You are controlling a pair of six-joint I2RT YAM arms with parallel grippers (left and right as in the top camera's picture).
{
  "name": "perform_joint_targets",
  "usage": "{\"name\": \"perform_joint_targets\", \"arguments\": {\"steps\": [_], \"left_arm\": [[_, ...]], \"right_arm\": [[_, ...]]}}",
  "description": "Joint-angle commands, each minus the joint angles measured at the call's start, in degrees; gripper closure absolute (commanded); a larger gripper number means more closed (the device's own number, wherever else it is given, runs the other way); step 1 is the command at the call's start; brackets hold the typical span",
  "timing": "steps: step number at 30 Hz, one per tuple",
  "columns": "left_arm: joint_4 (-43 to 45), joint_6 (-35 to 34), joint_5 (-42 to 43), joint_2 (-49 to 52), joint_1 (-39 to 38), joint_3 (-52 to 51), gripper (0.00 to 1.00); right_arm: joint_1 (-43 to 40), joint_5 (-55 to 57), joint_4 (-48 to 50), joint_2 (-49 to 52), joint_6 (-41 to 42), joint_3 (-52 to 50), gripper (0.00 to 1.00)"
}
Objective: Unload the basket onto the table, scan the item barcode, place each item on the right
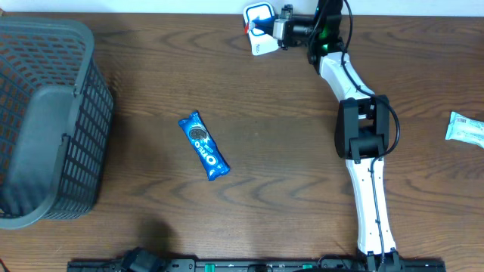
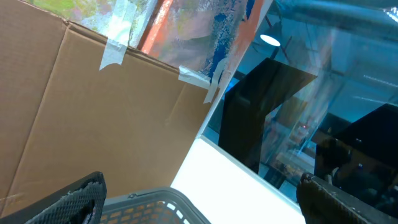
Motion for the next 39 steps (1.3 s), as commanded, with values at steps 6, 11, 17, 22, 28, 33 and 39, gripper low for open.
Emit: {"name": "perform_joint_targets", "arguments": {"steps": [6, 11, 17, 22, 28, 33, 39], "left_arm": [[0.22, -0.50, -0.13, -0.55, 0.24, 0.04, 0.02], [0.22, -0.50, -0.13, -0.52, 0.24, 0.04, 0.02], [0.22, -0.50, -0.13, -0.55, 0.24, 0.04, 0.02], [0.22, -0.50, -0.13, -0.52, 0.24, 0.04, 0.02], [0.22, -0.50, -0.13, -0.55, 0.24, 0.04, 0.02], [0.22, -0.50, -0.13, -0.52, 0.24, 0.04, 0.02], [0.22, -0.50, -0.13, -0.52, 0.24, 0.04, 0.02]], "right_arm": [[-1.09, -14.34, 3.67, 0.70, 8.66, 0.39, 0.98], [-1.01, -14.25, 12.00, 0.63, 27.65, 0.55, 0.99], [-1.09, -11.28, 33.14, 0.26, 75.47, 0.63, 0.99], [-1.84, -5.62, 42.53, 0.22, 123.67, 0.63, 0.99], [-0.76, -13.66, 54.36, 0.22, 153.22, 0.63, 0.99], [3.04, -14.25, 62.90, 0.17, 164.54, 0.61, 0.99], [9.35, -14.19, 59.84, -0.20, 164.54, 0.63, 0.99]]}}
